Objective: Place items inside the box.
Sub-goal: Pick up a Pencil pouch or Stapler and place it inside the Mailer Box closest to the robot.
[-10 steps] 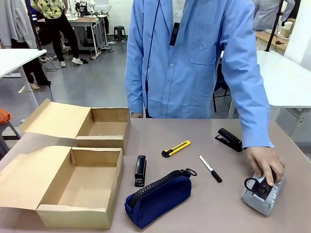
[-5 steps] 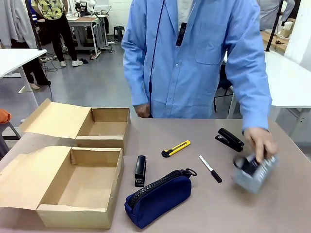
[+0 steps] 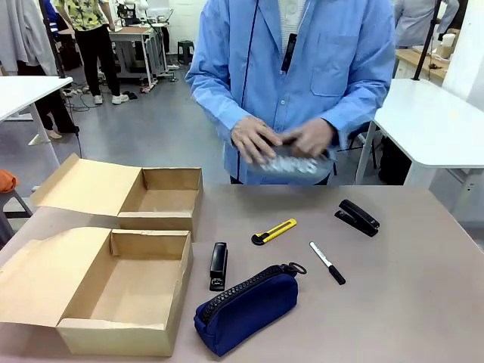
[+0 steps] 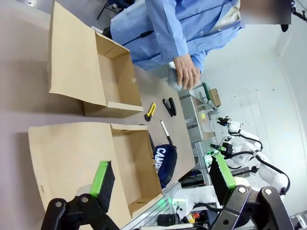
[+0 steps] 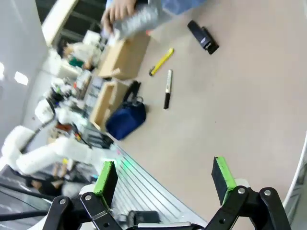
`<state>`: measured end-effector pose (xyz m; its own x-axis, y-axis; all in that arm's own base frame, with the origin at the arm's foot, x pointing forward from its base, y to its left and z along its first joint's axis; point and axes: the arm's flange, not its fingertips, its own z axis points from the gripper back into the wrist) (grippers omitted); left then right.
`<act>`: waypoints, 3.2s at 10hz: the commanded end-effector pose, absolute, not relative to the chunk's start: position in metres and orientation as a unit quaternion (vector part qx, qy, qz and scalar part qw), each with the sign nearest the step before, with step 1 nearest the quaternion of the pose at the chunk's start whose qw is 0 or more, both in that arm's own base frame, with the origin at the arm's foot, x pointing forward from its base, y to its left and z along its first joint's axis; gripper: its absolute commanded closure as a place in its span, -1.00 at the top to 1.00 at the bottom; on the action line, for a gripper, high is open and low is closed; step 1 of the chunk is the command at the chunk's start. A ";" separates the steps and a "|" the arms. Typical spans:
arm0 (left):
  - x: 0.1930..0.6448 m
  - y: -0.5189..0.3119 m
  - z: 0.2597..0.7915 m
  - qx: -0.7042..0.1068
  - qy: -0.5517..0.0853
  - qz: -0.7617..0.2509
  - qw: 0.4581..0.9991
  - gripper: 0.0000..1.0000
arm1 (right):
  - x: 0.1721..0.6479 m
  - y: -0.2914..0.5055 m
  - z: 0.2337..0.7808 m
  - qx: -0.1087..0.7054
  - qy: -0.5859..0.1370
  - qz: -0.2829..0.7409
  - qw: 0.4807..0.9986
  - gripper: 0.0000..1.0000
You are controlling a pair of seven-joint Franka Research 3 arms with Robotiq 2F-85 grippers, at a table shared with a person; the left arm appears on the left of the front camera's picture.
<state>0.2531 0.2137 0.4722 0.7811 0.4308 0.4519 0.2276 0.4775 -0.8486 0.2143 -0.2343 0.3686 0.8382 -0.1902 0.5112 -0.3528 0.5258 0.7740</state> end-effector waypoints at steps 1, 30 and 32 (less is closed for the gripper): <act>0.255 0.213 0.474 -0.509 -0.333 0.056 0.791 1.00 | 0.229 -0.157 0.381 0.391 -0.303 0.164 0.853 1.00; 0.255 0.213 0.474 -0.509 -0.333 0.056 0.791 1.00 | 0.578 0.086 0.330 0.051 -0.061 0.352 0.933 1.00; 0.255 0.213 0.474 -0.509 -0.333 0.056 0.791 1.00 | 0.581 0.085 0.324 0.033 -0.049 0.338 0.939 1.00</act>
<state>0.2541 0.2146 0.4724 0.7836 0.4276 0.4508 0.2262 0.4794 -0.8479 0.5735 0.0816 0.3205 0.7422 0.6525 0.1530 -0.6648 0.7457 0.0448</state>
